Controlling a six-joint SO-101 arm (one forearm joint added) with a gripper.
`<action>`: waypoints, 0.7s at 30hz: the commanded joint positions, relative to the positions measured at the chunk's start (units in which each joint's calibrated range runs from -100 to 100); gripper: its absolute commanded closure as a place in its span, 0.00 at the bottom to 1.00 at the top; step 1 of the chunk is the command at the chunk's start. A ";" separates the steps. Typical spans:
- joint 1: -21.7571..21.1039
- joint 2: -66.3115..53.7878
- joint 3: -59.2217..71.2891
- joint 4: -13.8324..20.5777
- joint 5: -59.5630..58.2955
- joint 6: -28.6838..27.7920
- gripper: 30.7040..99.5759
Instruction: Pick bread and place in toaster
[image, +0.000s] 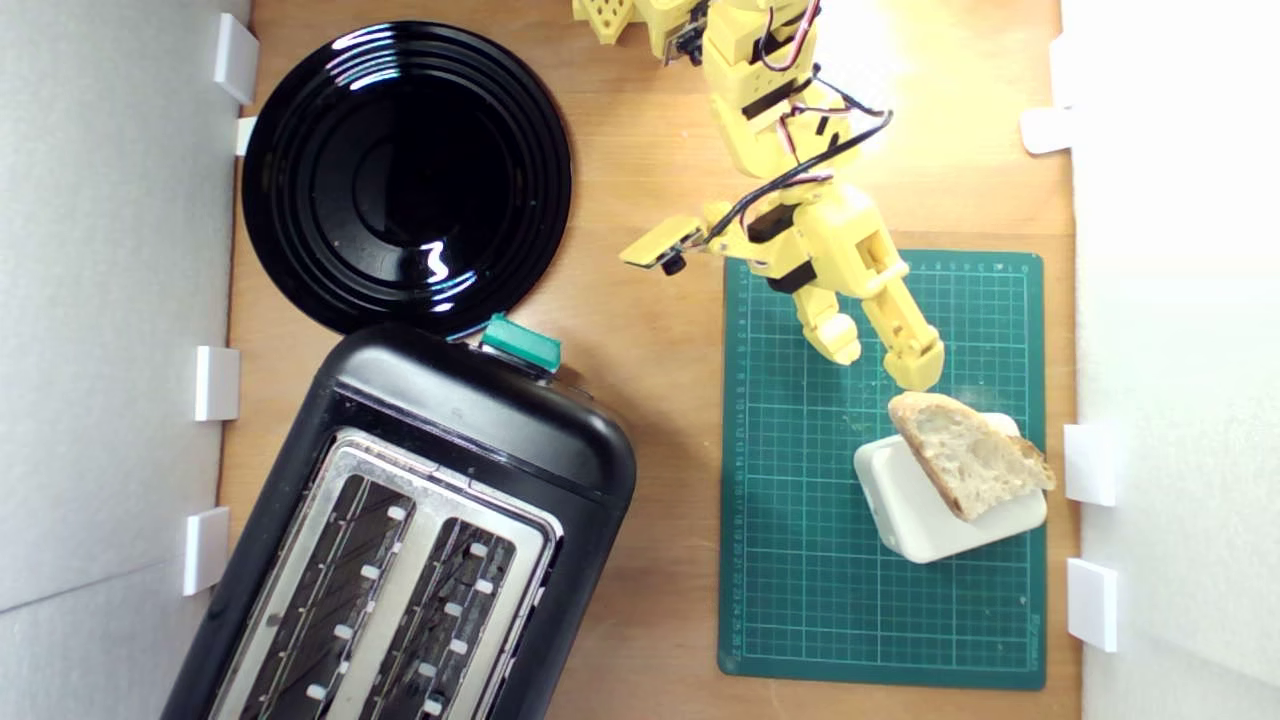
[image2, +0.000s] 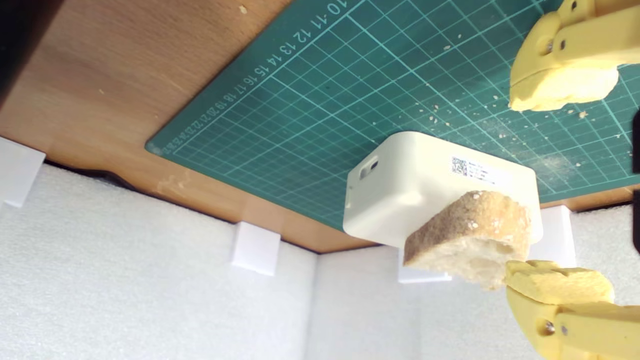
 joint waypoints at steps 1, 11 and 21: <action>-0.75 -0.56 -3.27 0.52 -1.96 -0.07 0.08; -0.83 3.94 -8.62 0.52 -1.96 -0.02 0.08; -0.83 4.77 -10.80 0.61 -1.96 -0.02 0.08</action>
